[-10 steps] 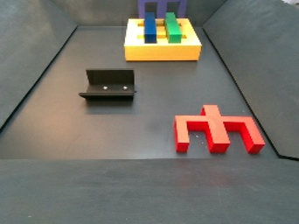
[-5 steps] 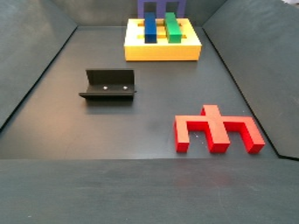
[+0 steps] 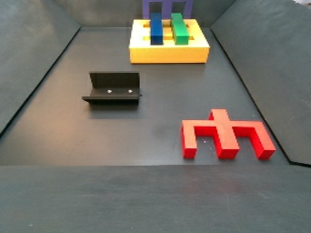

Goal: Pick up the purple object. Move up. Place the purple object on the fixture. Regrasp the purple object. Move to above the board. Insert the purple object.
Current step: Insert the purple object.

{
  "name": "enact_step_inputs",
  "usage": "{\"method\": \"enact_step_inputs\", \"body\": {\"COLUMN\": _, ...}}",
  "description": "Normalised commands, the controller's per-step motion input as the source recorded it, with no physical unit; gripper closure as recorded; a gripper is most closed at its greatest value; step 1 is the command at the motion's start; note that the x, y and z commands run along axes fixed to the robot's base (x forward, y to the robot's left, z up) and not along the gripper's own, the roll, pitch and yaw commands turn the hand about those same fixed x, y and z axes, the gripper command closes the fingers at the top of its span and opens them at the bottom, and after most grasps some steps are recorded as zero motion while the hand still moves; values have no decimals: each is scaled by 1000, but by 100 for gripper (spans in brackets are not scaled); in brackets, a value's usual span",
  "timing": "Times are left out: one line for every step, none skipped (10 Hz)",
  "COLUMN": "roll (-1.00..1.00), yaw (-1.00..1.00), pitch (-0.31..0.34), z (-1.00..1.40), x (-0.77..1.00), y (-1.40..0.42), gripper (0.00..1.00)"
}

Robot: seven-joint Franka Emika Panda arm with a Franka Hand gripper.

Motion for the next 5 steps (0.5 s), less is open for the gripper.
{"method": "enact_step_inputs", "body": {"roll": 6, "yaw": 0, "pitch": -111, "z": -174, "x": -31, "y": 0, "gripper": 100}}
{"method": "enact_step_inputs", "body": {"roll": 9, "yaw": 0, "pitch": -130, "z": -229, "x": -29, "y": 0, "gripper": 100}}
{"method": "enact_step_inputs", "body": {"roll": 13, "yaw": 0, "pitch": -139, "z": -277, "x": 0, "y": 0, "gripper": 100}}
{"method": "enact_step_inputs", "body": {"roll": 17, "yaw": 0, "pitch": -136, "z": -277, "x": 0, "y": -9, "gripper": 100}}
{"method": "enact_step_inputs", "body": {"roll": 74, "yaw": 0, "pitch": -60, "z": -129, "x": 0, "y": -46, "gripper": 100}}
